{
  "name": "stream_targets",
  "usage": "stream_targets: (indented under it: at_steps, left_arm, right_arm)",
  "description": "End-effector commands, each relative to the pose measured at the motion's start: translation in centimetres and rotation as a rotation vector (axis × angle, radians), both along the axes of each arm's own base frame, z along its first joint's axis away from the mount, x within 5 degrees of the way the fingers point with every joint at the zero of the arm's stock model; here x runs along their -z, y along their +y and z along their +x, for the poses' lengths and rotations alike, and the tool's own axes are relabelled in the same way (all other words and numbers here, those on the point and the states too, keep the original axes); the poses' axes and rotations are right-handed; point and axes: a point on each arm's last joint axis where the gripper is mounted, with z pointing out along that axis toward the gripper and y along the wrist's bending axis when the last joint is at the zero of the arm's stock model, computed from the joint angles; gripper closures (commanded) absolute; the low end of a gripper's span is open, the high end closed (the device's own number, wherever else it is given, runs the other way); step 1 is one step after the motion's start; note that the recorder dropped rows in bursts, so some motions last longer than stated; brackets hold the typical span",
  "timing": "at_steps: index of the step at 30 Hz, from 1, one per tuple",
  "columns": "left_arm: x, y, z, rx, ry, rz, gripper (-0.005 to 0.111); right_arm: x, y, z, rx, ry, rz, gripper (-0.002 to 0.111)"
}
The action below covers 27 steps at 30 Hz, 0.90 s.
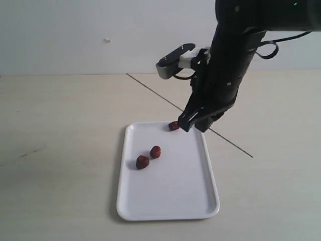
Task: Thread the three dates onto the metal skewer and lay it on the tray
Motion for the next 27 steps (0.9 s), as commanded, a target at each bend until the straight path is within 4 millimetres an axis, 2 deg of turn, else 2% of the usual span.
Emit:
stream_targets:
  at_steps: [1, 8, 11, 16, 21, 24, 27]
  left_arm:
    - [-0.2, 0.0, 0.0, -0.002, -0.011, -0.001, 0.080]
    - [-0.2, 0.0, 0.0, -0.002, -0.011, -0.001, 0.080]
    - [-0.2, 0.0, 0.0, -0.002, -0.011, -0.001, 0.080]
    - [-0.2, 0.0, 0.0, -0.002, -0.011, -0.001, 0.080]
    - [-0.3, 0.2, 0.0, -0.003, -0.015, 0.064, 0.080]
    - [-0.3, 0.2, 0.0, -0.004, -0.015, 0.070, 0.080]
    - [-0.4, 0.5, 0.0, -0.010, -0.017, 0.149, 0.080]
  right_arm:
    - [-3.1, -1.0, -1.7, 0.015, -0.005, -0.002, 0.108]
    - [-6.6, -1.8, -3.9, 0.030, -0.045, 0.026, 0.108]
    - [-7.2, -2.4, -5.3, 0.029, -0.058, 0.033, 0.108]
    - [-6.5, -3.5, -7.7, 0.023, -0.051, 0.019, 0.108]
    - [-5.9, -3.8, -8.7, 0.029, -0.105, 0.051, 0.108]
    - [-4.9, -4.0, -9.1, 0.031, -0.098, 0.048, 0.108]
    - [-3.9, -4.1, -9.3, 0.034, -0.090, 0.045, 0.108]
